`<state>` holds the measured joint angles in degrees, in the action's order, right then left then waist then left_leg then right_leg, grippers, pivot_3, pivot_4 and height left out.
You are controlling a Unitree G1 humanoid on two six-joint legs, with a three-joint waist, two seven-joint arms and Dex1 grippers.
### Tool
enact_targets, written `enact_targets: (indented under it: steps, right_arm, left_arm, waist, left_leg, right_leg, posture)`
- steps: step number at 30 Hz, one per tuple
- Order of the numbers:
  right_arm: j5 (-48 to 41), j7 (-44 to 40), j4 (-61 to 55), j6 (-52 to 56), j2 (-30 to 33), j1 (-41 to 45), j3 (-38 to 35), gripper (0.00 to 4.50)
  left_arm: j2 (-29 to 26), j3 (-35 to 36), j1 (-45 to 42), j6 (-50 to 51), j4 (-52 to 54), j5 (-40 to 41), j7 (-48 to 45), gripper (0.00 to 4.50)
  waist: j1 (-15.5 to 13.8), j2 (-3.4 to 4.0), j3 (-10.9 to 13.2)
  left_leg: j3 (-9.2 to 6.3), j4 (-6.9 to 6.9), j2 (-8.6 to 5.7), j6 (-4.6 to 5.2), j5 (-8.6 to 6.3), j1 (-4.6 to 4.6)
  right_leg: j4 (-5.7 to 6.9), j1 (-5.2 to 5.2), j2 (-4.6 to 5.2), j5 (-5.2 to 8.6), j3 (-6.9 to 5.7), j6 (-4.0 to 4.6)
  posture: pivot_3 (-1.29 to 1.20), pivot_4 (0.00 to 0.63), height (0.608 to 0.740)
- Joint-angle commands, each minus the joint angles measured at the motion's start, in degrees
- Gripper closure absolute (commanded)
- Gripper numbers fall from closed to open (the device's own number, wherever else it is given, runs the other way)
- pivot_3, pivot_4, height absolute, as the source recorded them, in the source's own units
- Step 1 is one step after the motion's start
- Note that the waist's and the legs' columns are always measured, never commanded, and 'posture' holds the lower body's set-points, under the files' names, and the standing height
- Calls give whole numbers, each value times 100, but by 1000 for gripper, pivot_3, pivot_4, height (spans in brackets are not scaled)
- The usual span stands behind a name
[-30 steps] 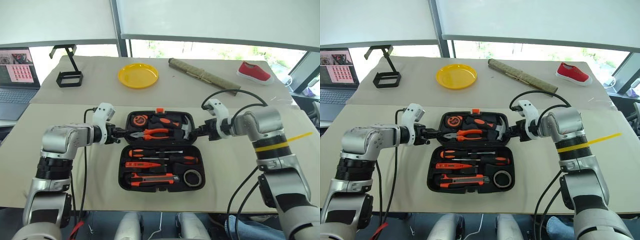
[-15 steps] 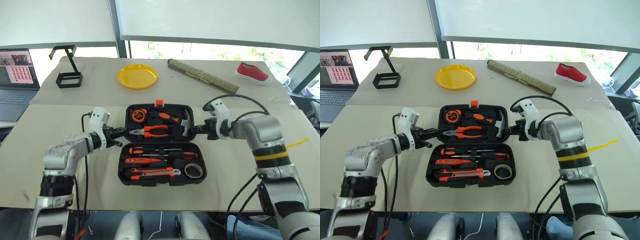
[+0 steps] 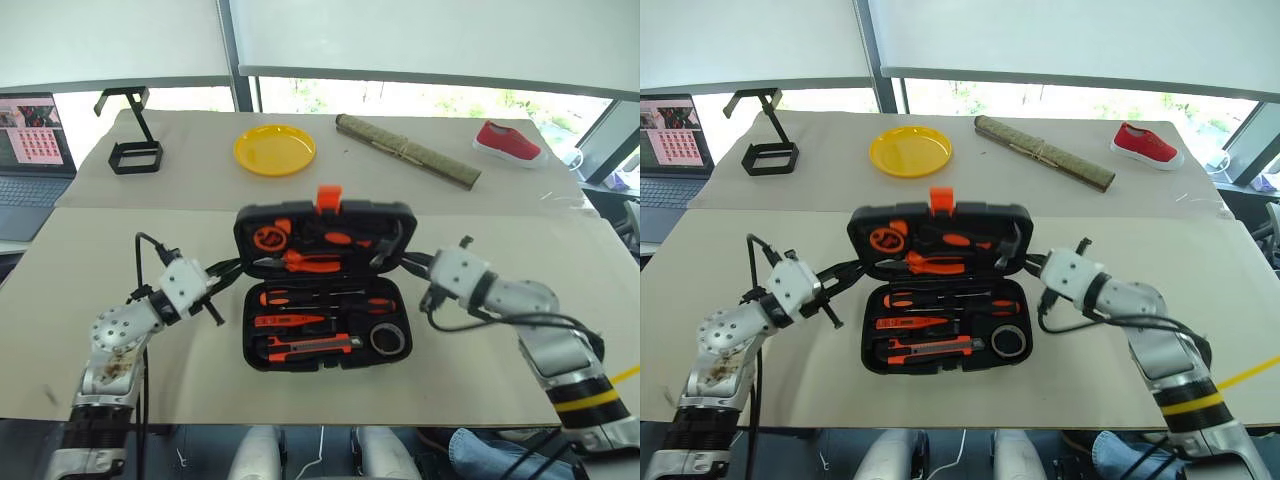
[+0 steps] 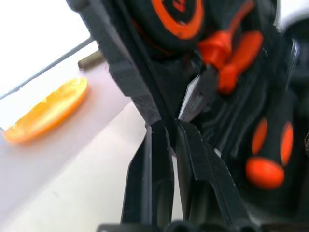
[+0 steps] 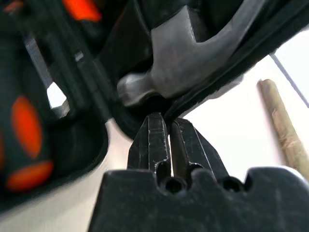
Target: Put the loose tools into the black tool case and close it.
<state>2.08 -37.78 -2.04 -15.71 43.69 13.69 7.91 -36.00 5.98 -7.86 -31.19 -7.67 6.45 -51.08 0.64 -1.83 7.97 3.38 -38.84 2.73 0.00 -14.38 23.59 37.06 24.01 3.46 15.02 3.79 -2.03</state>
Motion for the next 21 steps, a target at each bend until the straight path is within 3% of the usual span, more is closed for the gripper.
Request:
enact_targets:
  steps: [1,7,10,12,13,15,21]
  right_arm:
    - [275,-3,232,-920,312,-536,-262,3666]
    - [183,-27,229,-1151,546,-1047,-590,1771]
    - [-390,-292,-20,-614,682,-1525,-997,597]
    - [-1026,-714,-379,-15,840,-2004,-1197,42]
    - [-1450,-1026,-707,372,977,-2388,-1308,720]
    - [-1975,-1441,-1293,1003,1217,-3017,-1482,1047]
    - [-2184,-1626,-2857,2165,1394,-3879,-1182,3180]
  left_arm:
    - [-316,-244,381,-1162,-411,-207,-332,3557]
    - [-563,-173,693,-1213,-808,63,-265,1415]
    - [-516,49,523,-57,-947,582,-115,379]
    - [-516,28,288,524,-1014,756,-157,379]
    - [-502,-24,110,837,-1003,817,-211,379]
    - [-501,-170,-181,1469,-962,911,-413,922]
    - [-272,-630,-1176,2642,-1075,861,-790,3036]
  waist:
    - [0,-1,-1]
    - [3,4,2]
    - [-2,2,3]
    - [-32,3,3]
    - [-68,4,3]
    - [-126,0,2]
    - [-102,-2,2]
  left_leg:
    - [2,0,1,2,-1,-4]
    - [16,-1,5,13,-8,-38]
    - [17,0,10,13,-9,-73]
    - [16,-1,11,13,-9,-79]
    - [14,-1,10,13,-9,-80]
    - [9,-2,8,14,-9,-76]
    - [7,-9,8,15,-10,-77]
  right_leg:
    - [-2,-4,0,0,0,0]
    - [-2,-34,0,1,7,-1]
    - [-3,-71,-5,2,6,-2]
    - [-3,-77,-5,2,5,-3]
    - [-2,-82,-5,4,4,-6]
    - [-4,-84,-6,4,0,-6]
    - [-2,-88,-14,5,3,-7]
  posture:
    - [0,150,740]
    - [0,150,740]
    - [0,150,740]
    - [0,150,740]
    - [0,150,740]
    - [0,150,740]
    - [0,150,740]
